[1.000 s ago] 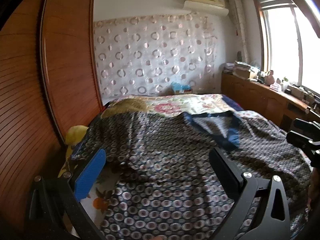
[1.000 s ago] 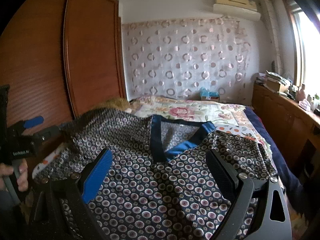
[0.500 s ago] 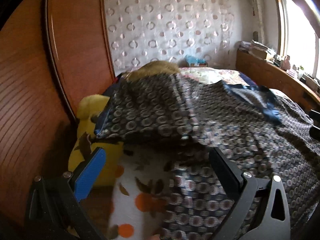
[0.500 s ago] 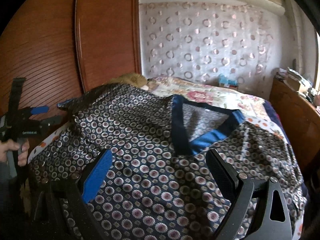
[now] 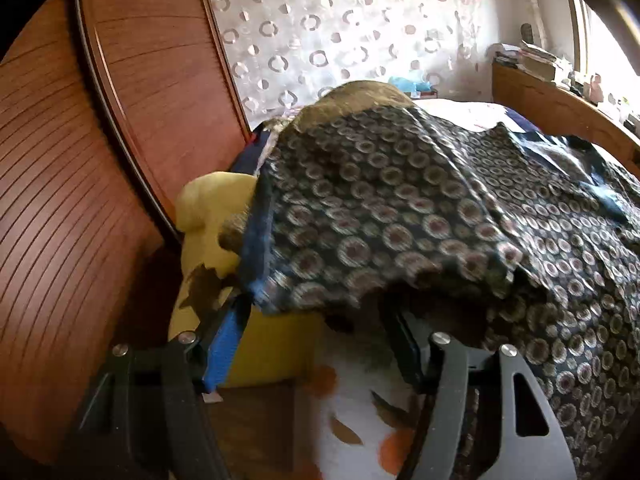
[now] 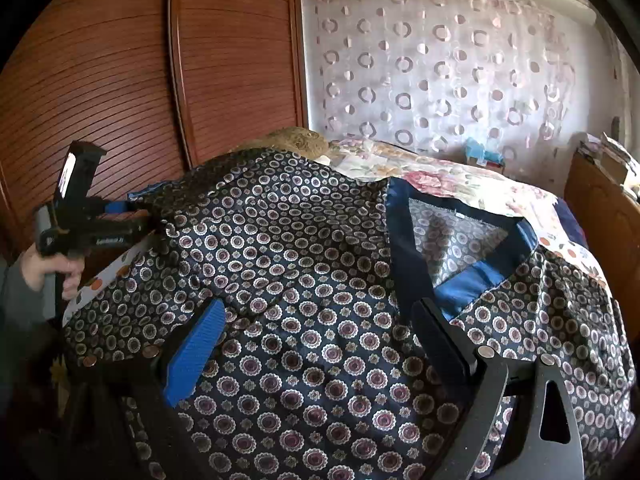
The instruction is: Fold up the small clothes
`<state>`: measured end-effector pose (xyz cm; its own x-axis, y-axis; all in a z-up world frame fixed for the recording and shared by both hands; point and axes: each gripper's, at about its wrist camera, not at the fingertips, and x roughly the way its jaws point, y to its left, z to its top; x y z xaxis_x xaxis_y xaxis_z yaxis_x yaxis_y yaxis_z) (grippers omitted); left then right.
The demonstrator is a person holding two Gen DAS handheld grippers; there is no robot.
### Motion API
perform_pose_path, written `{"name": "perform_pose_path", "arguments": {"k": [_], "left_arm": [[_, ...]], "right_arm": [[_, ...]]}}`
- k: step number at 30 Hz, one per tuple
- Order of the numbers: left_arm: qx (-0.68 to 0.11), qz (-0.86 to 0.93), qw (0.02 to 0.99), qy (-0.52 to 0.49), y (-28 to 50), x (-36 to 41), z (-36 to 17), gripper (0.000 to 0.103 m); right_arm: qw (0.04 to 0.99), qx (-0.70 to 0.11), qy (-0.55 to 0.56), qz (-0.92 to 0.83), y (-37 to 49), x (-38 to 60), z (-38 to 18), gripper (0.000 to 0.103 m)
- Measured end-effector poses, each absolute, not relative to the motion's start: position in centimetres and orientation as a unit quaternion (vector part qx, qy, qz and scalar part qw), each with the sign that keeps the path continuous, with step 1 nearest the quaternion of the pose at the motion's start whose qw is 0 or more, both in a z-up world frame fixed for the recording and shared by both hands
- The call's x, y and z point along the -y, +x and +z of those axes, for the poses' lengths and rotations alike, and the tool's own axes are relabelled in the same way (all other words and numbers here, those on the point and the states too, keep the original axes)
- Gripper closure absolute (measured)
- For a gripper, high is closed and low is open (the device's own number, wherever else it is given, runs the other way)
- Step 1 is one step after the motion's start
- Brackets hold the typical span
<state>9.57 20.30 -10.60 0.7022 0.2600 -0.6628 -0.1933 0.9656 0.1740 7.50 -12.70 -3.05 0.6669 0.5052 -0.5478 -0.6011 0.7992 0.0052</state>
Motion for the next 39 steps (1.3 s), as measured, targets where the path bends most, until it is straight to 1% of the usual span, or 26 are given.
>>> {"name": "perform_pose_path", "arguments": {"k": [1,2,4,7,10,13,17,21,23,26,28,32,34,36,39], "left_arm": [[-0.366,0.12,0.922,0.043,9.8,-20.6,-10.5,0.05],[-0.366,0.116,0.923,0.04,10.0,-21.0,-10.5,0.055],[-0.363,0.116,0.924,0.04,10.1,-21.3,-10.2,0.085],[-0.342,0.111,0.933,0.026,10.1,-21.6,-8.9,0.093],[-0.323,0.095,0.942,0.007,10.4,-21.3,-7.1,0.095],[-0.307,0.077,0.948,0.008,11.3,-20.1,-5.5,0.095],[-0.291,0.039,0.956,0.02,12.2,-17.0,-3.3,0.095],[-0.29,0.005,0.957,0.02,12.3,-14.2,-2.4,0.095],[-0.293,-0.02,0.956,0.018,12.0,-12.7,-2.5,0.093],[-0.298,-0.042,0.953,0.022,11.5,-11.2,-2.7,0.085],[-0.306,-0.056,0.95,0.019,11.1,-10.6,-2.9,0.065],[-0.308,-0.071,0.949,0.009,9.9,-10.2,-2.9,0.055],[-0.3,-0.068,0.951,0.008,8.8,-10.3,-2.7,0.038],[-0.291,-0.071,0.954,0.001,7.5,-10.5,-2.4,0.031],[-0.278,-0.068,0.958,-0.01,6.1,-11.2,-1.7,0.027]], "right_arm": [[0.909,-0.271,-0.088,0.303,7.4,12.9,-3.1,0.008],[0.91,-0.269,-0.087,0.302,7.2,12.9,-3.2,0.008],[0.911,-0.269,-0.083,0.3,7.0,13.3,-3.3,0.008],[0.913,-0.268,-0.078,0.297,6.7,13.4,-3.5,0.008],[0.915,-0.268,-0.072,0.293,6.5,13.8,-3.6,0.008],[0.917,-0.266,-0.064,0.289,6.5,14.4,-3.5,0.008],[0.922,-0.262,-0.057,0.28,6.3,15.7,-3.0,0.008],[0.925,-0.262,-0.047,0.27,6.4,17.0,-3.0,0.008],[0.926,-0.265,-0.042,0.267,6.4,17.6,-3.2,0.008],[0.927,-0.268,-0.043,0.259,6.5,18.2,-3.6,0.008],[0.928,-0.268,-0.046,0.254,6.7,18.3,-3.7,0.008],[0.927,-0.273,-0.046,0.254,6.9,18.1,-3.8,0.008],[0.925,-0.273,-0.051,0.258,6.9,17.9,-3.7,0.008],[0.923,-0.272,-0.056,0.264,7.0,17.7,-3.4,0.008],[0.92,-0.271,-0.06,0.275,7.4,17.2,-3.1,0.008]]}}
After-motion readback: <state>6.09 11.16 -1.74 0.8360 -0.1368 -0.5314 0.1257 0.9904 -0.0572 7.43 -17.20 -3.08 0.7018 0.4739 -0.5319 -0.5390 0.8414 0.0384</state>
